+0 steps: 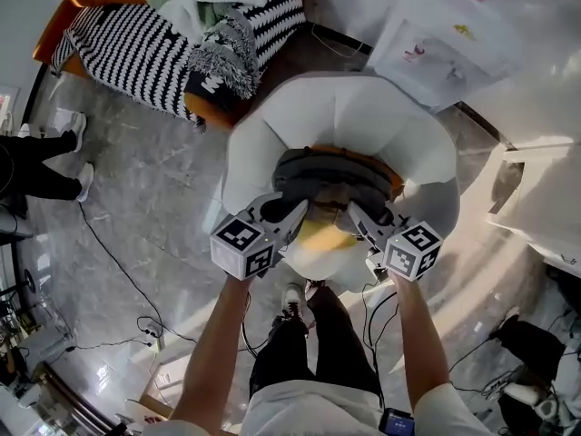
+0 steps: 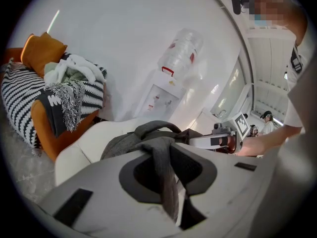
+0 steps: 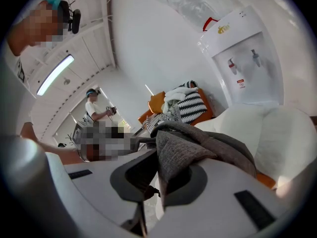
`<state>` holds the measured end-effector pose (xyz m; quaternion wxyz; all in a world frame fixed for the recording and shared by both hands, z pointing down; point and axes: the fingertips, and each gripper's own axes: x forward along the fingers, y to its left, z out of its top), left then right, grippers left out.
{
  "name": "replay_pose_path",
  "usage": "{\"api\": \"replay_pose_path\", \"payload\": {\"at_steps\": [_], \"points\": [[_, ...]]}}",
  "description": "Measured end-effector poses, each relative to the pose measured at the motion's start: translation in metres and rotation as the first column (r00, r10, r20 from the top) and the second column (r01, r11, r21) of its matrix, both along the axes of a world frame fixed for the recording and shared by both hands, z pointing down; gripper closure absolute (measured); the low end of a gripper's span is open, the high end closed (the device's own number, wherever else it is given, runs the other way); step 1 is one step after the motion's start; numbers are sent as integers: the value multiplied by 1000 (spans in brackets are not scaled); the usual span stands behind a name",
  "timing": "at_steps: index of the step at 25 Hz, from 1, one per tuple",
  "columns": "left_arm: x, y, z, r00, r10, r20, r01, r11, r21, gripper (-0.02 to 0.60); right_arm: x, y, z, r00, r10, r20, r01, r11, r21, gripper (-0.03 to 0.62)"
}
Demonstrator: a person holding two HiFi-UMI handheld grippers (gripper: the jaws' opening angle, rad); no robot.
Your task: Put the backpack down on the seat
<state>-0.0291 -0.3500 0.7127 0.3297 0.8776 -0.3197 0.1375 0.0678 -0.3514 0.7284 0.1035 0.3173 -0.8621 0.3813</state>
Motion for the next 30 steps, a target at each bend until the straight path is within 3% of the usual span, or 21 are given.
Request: {"api": "replay_pose_path", "payload": {"at_steps": [7,12,30], "points": [[5,-12,24,1000,15,-5,-15,1000,-8,511,2,-15,21,999,-28,-34,29,999,29,563],[7,-19,37,1000,12,-29,-13,999,-30,512,2,-19,37,996,-55,-68,55,998,-3,563],[18,-67,89,1000,-17,-10,17,1000,-2,511,13,-66,92,991,-2,-135,7,999,38,563]]}}
